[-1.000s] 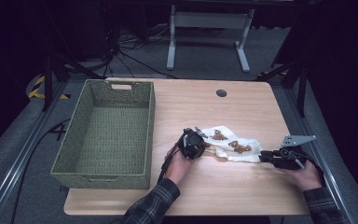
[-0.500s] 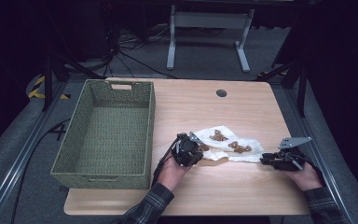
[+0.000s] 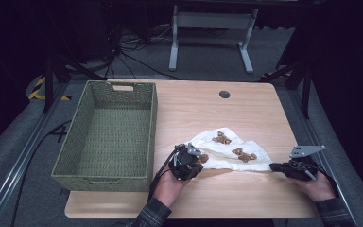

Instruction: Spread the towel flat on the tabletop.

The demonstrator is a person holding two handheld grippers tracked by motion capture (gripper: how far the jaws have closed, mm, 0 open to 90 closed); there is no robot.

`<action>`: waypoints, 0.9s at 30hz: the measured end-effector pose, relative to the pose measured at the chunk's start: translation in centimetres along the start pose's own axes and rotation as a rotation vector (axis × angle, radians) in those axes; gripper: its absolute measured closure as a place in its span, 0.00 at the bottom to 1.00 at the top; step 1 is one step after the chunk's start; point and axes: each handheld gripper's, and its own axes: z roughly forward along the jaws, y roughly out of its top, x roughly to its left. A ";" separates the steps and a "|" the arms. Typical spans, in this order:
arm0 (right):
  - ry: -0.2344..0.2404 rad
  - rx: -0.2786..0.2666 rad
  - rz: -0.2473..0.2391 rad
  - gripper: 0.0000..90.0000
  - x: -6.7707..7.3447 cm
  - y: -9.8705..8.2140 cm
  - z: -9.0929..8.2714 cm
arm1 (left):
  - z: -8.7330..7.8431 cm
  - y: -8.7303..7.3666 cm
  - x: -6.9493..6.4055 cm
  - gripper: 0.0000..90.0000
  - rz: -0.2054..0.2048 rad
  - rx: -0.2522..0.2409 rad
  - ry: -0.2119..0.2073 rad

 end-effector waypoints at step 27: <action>0.072 -0.059 -0.024 0.84 1.0 1.7 0.0 | 1.3 0.2 0.4 0.72 -0.002 -0.009 0.011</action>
